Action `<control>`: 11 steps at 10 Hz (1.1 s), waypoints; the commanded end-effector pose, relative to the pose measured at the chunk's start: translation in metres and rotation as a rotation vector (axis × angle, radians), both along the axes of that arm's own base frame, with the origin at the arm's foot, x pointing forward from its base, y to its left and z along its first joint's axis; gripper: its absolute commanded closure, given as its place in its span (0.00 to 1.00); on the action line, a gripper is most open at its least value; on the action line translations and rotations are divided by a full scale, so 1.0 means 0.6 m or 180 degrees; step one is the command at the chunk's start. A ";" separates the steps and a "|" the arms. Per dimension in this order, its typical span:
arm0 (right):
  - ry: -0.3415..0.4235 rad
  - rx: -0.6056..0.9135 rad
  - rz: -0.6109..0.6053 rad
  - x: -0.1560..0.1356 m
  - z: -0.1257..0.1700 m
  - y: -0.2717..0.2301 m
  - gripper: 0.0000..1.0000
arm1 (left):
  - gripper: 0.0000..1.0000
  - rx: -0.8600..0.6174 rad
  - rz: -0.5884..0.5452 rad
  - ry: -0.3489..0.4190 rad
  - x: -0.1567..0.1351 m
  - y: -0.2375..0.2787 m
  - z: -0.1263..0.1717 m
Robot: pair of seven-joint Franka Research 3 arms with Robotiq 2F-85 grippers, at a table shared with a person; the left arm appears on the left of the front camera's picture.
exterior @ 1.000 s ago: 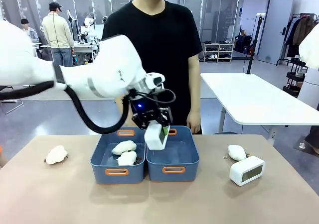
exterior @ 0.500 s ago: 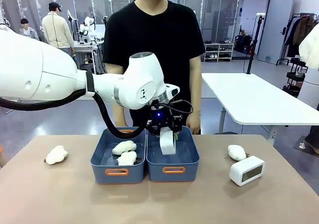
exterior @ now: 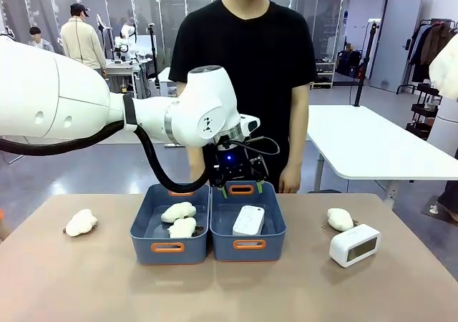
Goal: Sort the digital clocks into the basket.
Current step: Pick up the Digital clock from the table and place it into the empty Plastic storage basket.
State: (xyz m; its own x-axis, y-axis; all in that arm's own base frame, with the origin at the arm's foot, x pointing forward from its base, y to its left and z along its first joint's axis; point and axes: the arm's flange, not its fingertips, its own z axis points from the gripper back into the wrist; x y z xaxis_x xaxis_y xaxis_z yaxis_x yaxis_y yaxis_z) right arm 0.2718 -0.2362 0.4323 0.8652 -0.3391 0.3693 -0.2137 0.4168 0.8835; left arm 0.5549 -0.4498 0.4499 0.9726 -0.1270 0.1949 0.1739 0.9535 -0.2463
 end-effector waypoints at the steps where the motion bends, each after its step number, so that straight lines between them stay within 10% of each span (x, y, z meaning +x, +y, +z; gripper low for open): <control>1: -0.0100 0.0011 0.0013 -0.001 0.002 0.000 0.00 | 0.00 -0.0274 -0.0471 0.0313 -0.023 0.053 0.018; 7: -0.0100 0.0011 0.0013 -0.001 0.002 0.000 0.00 | 0.00 -0.1592 -0.0514 0.0847 -0.110 0.339 0.049; 11: -0.0100 0.0011 0.0013 -0.001 0.002 0.000 0.00 | 0.00 -0.2564 -0.0302 0.0254 -0.225 0.709 0.089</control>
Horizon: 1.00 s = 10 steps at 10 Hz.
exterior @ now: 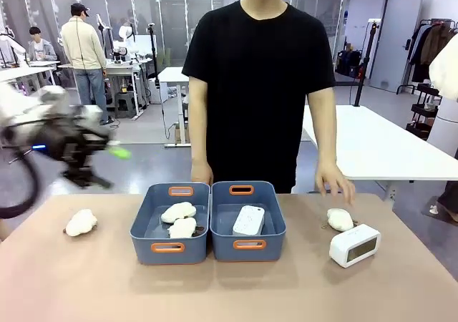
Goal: Sort the digital clocks into the basket.
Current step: Pick up the Digital clock from the table and place it into the empty Plastic storage basket.
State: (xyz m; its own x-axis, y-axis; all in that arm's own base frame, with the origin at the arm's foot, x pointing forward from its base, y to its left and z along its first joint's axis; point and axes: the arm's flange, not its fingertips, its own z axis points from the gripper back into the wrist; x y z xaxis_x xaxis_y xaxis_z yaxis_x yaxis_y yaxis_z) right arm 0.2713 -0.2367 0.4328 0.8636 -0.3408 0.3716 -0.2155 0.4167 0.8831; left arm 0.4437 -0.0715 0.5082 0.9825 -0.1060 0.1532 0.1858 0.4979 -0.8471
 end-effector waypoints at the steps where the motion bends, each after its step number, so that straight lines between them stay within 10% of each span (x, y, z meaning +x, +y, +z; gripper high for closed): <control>1: -0.0091 0.0009 0.0019 0.000 0.001 0.001 0.00 | 0.00 -0.0304 0.0228 -0.0220 -0.078 0.154 -0.016; 4: -0.0091 0.0009 0.0019 0.000 0.001 0.001 0.00 | 0.00 -0.0592 0.0549 -0.0979 -0.171 0.322 -0.095; 7: -0.0091 0.0009 0.0019 0.000 0.001 0.001 0.00 | 0.00 -0.0962 0.0459 -0.1323 -0.150 0.366 -0.132; 10: -0.0091 0.0009 0.0019 0.000 0.001 0.001 0.00 | 0.00 -0.0633 0.0756 -0.1041 -0.198 0.372 -0.119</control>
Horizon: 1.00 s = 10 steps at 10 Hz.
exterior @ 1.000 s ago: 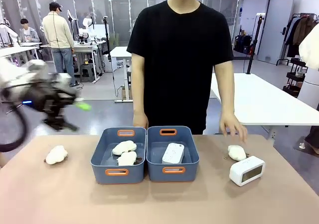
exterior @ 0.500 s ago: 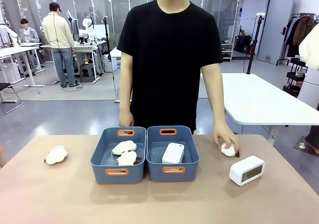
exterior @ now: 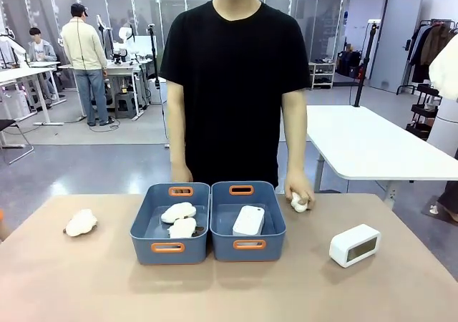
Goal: Sort the digital clocks into the basket.
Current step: Pick up the Digital clock from the table and place it into the empty Plastic storage basket.
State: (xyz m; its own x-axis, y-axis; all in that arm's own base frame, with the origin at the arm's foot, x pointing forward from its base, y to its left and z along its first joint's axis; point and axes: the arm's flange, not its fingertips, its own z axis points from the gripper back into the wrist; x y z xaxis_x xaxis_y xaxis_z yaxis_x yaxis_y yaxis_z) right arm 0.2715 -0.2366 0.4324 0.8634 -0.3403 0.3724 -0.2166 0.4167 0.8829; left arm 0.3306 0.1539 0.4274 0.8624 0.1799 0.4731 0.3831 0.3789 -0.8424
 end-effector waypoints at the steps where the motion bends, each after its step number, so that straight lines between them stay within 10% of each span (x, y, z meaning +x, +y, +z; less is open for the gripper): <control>1: -0.0088 0.0010 0.0017 0.000 0.002 0.001 0.00 | 0.00 0.0042 0.0021 0.0077 -0.010 -0.003 0.016; 8: -0.0088 0.0010 0.0017 0.000 0.002 0.001 0.00 | 0.00 0.0042 0.0021 0.0077 -0.010 -0.003 0.016; 10: 0.0323 -0.0252 -0.0217 0.018 0.020 0.011 0.00 | 0.00 0.0042 0.0021 0.0077 -0.010 -0.003 0.016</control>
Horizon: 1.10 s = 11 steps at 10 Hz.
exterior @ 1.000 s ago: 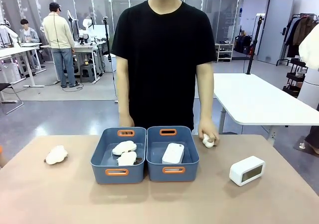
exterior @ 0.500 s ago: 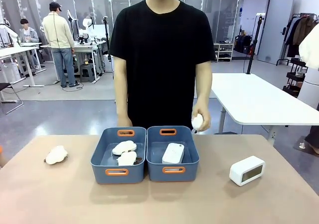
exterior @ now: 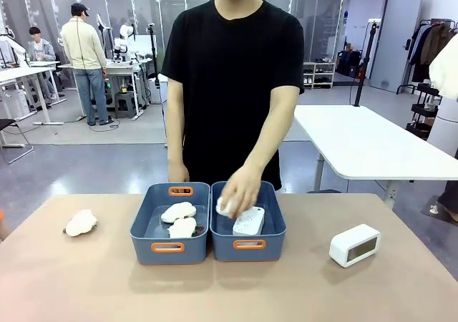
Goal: Sort the digital clocks into the basket.
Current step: Pick up the Digital clock from the table and place it into the empty Plastic storage basket.
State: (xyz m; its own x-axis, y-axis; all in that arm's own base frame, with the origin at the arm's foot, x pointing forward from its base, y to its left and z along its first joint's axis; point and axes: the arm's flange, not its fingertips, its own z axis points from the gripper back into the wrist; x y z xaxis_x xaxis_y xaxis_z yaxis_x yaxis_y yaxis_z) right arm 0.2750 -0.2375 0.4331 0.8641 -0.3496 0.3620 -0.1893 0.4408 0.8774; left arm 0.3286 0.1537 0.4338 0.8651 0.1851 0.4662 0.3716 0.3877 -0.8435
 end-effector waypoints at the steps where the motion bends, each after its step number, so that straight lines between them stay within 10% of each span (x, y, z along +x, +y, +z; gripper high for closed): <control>1: 0.0725 -0.0449 -0.0195 0.033 0.056 0.038 0.00 | 0.00 0.0022 -0.0009 0.0048 -0.006 -0.003 0.005; 3: 0.1645 -0.1254 -0.0059 0.106 0.118 0.156 0.00 | 0.00 0.0022 -0.0009 0.0048 -0.006 -0.003 0.005; 6: 0.2535 -0.2132 -0.0191 0.202 0.070 0.309 0.00 | 0.00 0.0022 -0.0009 0.0048 -0.006 -0.003 0.005; 11: 0.2671 -0.2365 -0.0400 0.212 0.017 0.386 0.00 | 0.00 0.0022 -0.0009 0.0048 -0.006 -0.003 0.005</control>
State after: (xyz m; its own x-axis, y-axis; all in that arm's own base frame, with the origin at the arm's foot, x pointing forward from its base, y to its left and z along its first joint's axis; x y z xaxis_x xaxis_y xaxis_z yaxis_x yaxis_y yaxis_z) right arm 0.4066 -0.0063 0.4343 0.8970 -0.4008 -0.1865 0.4342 0.8780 0.2016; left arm 0.3283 0.1528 0.4336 0.8658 0.1835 0.4655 0.3709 0.3891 -0.8432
